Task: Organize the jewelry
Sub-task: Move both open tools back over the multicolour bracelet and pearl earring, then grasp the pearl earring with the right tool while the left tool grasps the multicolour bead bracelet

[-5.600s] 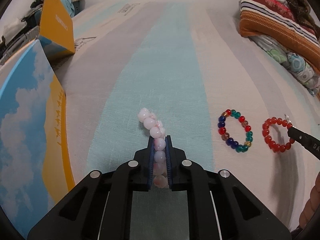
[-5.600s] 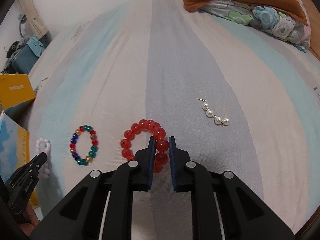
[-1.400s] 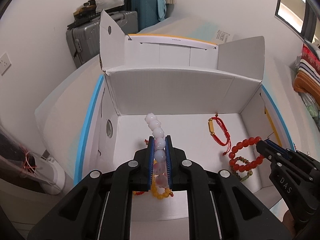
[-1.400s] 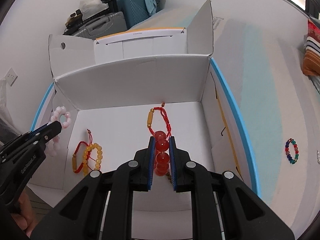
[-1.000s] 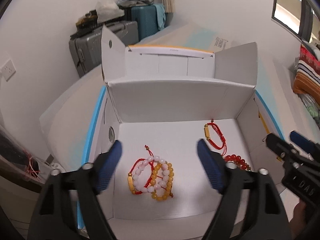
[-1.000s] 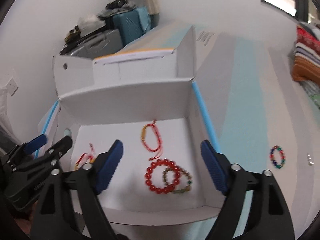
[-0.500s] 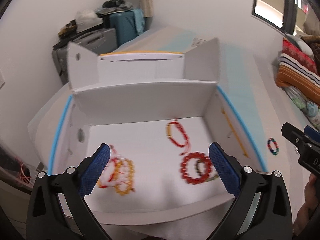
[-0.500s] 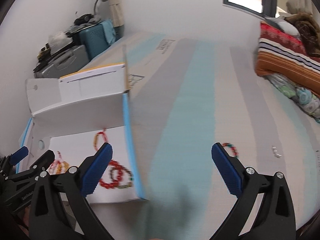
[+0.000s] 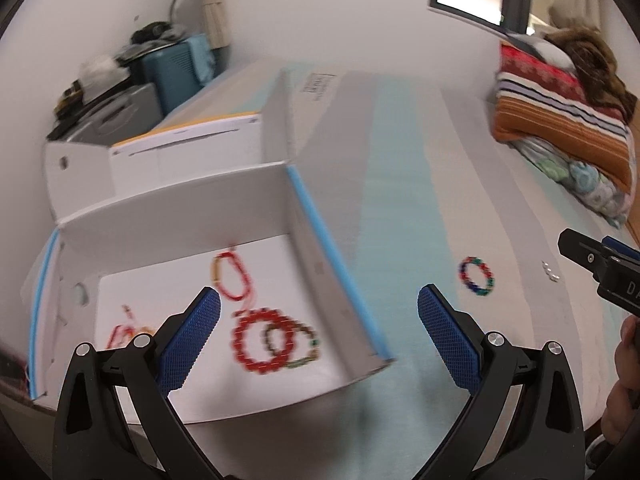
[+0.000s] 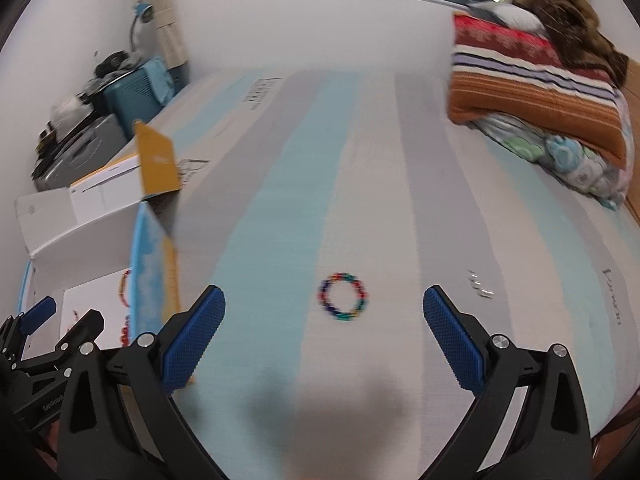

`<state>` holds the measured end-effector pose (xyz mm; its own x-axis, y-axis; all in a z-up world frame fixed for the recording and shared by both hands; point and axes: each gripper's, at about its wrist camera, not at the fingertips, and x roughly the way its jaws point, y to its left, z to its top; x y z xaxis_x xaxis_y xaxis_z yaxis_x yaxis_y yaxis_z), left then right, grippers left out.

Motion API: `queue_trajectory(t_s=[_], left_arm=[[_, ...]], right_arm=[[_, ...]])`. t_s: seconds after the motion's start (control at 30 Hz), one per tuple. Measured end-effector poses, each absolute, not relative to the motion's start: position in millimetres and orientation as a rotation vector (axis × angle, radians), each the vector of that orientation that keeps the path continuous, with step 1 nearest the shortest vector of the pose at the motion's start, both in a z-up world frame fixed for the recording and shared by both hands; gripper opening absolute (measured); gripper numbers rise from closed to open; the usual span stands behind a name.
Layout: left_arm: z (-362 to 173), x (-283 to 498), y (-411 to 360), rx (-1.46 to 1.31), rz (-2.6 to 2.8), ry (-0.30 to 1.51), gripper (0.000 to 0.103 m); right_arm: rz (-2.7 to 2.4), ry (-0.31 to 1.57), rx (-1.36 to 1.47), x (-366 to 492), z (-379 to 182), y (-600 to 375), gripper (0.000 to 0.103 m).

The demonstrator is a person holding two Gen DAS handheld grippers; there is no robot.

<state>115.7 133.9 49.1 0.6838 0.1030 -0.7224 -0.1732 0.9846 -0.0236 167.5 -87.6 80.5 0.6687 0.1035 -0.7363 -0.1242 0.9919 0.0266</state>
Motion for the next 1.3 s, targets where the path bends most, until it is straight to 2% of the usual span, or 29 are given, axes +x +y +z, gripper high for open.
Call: queue_trajectory(t_s=[0.43, 0.87, 1.13, 1.3], left_arm=[[18.6, 155.8, 55.8, -0.036, 0.086, 0.829, 0.097], [-33.2, 229.6, -9.6, 0.013, -0.002, 0.909, 0.097], [-75.2, 272.9, -25.0, 0.027, -0.055, 0.986, 0.097], [-86.9, 288.8, -22.0, 0.018, -0.056, 1.018, 0.096]], right_arm=[[0.032, 0.89, 0.055, 199.7, 39.9, -203.3, 0.095], [-0.011, 0.945, 0.04, 248.4, -8.5, -260.4, 0.095], [-0.04, 1.039, 0.051, 280.9, -48.2, -283.2, 0.081], [-0.062, 1.049, 0.048, 293.3, -59.0, -282.4, 0.079]])
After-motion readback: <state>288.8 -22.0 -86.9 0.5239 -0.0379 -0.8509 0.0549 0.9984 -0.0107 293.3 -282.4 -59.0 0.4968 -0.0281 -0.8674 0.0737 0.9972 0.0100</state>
